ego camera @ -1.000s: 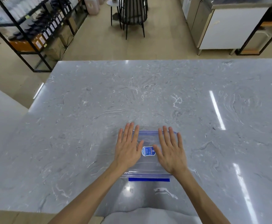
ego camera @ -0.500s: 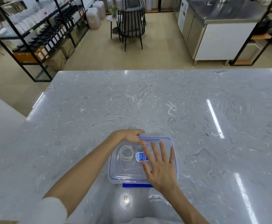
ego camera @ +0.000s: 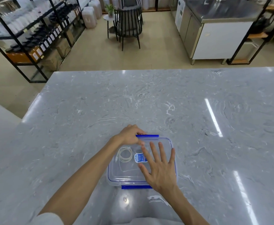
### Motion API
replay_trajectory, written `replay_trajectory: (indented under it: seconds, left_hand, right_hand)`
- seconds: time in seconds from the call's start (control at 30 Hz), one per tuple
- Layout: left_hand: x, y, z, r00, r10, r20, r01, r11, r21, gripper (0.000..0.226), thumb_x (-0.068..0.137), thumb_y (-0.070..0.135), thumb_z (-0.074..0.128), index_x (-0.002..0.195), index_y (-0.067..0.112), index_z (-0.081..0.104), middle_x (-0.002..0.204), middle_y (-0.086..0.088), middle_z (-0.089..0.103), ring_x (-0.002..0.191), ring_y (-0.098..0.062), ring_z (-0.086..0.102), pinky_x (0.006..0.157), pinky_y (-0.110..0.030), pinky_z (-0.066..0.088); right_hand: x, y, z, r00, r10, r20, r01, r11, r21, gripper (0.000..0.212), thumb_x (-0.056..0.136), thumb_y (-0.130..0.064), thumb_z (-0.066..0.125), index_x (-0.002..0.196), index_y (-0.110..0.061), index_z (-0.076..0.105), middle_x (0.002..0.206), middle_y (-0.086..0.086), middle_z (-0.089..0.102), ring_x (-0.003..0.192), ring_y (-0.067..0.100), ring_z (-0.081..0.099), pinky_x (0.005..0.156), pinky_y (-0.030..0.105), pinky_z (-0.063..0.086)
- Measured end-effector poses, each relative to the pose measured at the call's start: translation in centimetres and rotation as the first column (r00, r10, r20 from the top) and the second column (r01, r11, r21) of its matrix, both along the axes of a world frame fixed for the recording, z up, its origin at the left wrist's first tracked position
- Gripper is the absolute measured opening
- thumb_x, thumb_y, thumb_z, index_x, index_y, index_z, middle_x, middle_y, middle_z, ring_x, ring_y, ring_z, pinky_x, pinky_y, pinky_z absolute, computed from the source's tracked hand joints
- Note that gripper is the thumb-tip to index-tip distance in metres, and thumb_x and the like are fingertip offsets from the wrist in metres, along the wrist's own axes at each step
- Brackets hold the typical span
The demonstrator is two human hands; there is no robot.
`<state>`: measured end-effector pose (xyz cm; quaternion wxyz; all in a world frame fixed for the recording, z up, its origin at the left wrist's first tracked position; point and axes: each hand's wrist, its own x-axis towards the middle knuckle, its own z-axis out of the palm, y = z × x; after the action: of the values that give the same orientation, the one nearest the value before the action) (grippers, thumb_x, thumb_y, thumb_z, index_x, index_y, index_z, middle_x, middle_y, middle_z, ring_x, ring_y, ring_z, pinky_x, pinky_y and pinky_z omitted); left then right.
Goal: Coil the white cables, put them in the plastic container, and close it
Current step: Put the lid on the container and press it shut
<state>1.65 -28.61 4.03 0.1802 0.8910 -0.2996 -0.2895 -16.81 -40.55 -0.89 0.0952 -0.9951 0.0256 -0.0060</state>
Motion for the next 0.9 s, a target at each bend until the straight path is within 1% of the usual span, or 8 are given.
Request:
replay_trajectory:
  seconds: [0.23, 0.47, 0.57, 0.67, 0.7, 0.77, 0.83, 0.9]
  left_hand:
    - [0.0, -0.3, 0.5, 1.0, 0.023, 0.015, -0.023, 1.0, -0.013, 0.05, 0.079, 0.031, 0.077, 0.128, 0.029, 0.065, 0.115, -0.005, 0.069, 0.108, -0.022, 0.06, 0.093, -0.032, 0.048]
    - [-0.1, -0.4, 0.4, 0.999, 0.028, 0.034, -0.028, 1.0, 0.005, 0.045, 0.081, 0.033, 0.076, 0.125, 0.035, 0.065, 0.101, 0.001, 0.063, 0.089, -0.011, 0.056, 0.074, -0.023, 0.038]
    - [-0.4, -0.4, 0.3, 0.997, 0.031, 0.073, -0.034, 0.999, 0.04, 0.046, 0.083, 0.038, 0.073, 0.128, 0.036, 0.063, 0.111, -0.001, 0.057, 0.101, -0.017, 0.055, 0.079, -0.029, 0.041]
    - [-1.7, -0.1, 0.3, 0.992, 0.061, 0.115, -0.069, 0.995, 0.075, 0.053, 0.088, 0.041, 0.066, 0.138, 0.038, 0.051, 0.123, -0.004, 0.052, 0.12, -0.023, 0.045, 0.096, -0.037, 0.041]
    - [-2.5, 0.2, 0.2, 0.986, 0.093, 0.14, -0.1, 0.994, 0.045, 0.058, 0.09, 0.04, 0.064, 0.144, 0.037, 0.043, 0.129, -0.004, 0.05, 0.124, -0.023, 0.042, 0.102, -0.038, 0.038]
    - [-4.9, 1.3, 0.1, 0.942, 0.194, 0.274, -0.168, 0.979, -0.115, 0.064, 0.095, 0.035, 0.059, 0.151, 0.03, 0.03, 0.14, -0.003, 0.045, 0.129, -0.023, 0.04, 0.109, -0.037, 0.032]
    - [-7.9, 3.3, -0.3, 0.849, 0.314, 0.424, -0.172, 0.924, -0.34, 0.053, 0.098, 0.028, 0.054, 0.148, 0.021, 0.038, 0.14, -0.002, 0.049, 0.127, -0.021, 0.045, 0.109, -0.036, 0.033]
    - [-11.3, 5.8, -1.4, 0.786, 0.375, 0.492, -0.117, 0.872, -0.476, 0.04, 0.099, 0.025, 0.049, 0.138, 0.017, 0.05, 0.134, 0.0, 0.054, 0.123, -0.02, 0.05, 0.107, -0.035, 0.036]
  right_hand:
    - [0.0, 0.0, 0.1, 1.0, -0.012, -0.02, 0.012, 1.0, 0.0, 0.068, 0.094, -0.068, 0.024, 0.153, -0.037, 0.013, 0.162, 0.0, 0.021, 0.15, 0.031, 0.014, 0.114, 0.068, 0.011]
    - [0.2, 0.0, -0.2, 1.0, -0.02, -0.024, 0.02, 1.0, 0.002, 0.07, 0.092, -0.07, 0.026, 0.153, -0.038, 0.012, 0.163, 0.0, 0.018, 0.15, 0.031, 0.012, 0.114, 0.068, 0.011]
    - [0.3, 0.0, -0.2, 1.0, -0.017, -0.014, 0.017, 1.0, 0.001, 0.07, 0.092, -0.07, 0.025, 0.153, -0.038, 0.011, 0.163, 0.0, 0.018, 0.15, 0.031, 0.011, 0.114, 0.068, 0.01]
    - [0.1, 0.1, 0.5, 0.999, -0.001, -0.046, 0.0, 1.0, -0.005, 0.069, 0.094, -0.069, 0.02, 0.154, -0.037, 0.007, 0.163, -0.001, 0.01, 0.151, 0.03, 0.006, 0.116, 0.066, 0.003]
    - [0.0, -0.1, 0.8, 0.999, 0.008, -0.042, -0.008, 1.0, 0.01, 0.066, 0.095, -0.067, 0.016, 0.154, -0.037, 0.006, 0.163, -0.003, 0.007, 0.151, 0.028, 0.003, 0.117, 0.064, 0.0]
    - [-0.3, -0.8, 1.4, 0.999, 0.023, 0.026, -0.027, 0.984, 0.178, 0.057, 0.098, -0.059, 0.01, 0.153, -0.04, 0.011, 0.163, -0.009, 0.005, 0.152, 0.02, -0.002, 0.119, 0.057, -0.006]
    - [-1.1, -2.2, 2.0, 0.989, 0.021, 0.143, -0.072, 0.93, 0.361, 0.049, 0.103, -0.047, 0.018, 0.149, -0.037, 0.028, 0.16, -0.012, 0.02, 0.151, 0.012, 0.008, 0.123, 0.049, 0.002]
    - [-2.9, -3.7, 1.8, 0.951, 0.054, 0.305, -0.164, 0.924, 0.347, 0.043, 0.103, -0.036, 0.031, 0.142, -0.026, 0.047, 0.152, -0.009, 0.041, 0.146, 0.011, 0.029, 0.122, 0.042, 0.018]
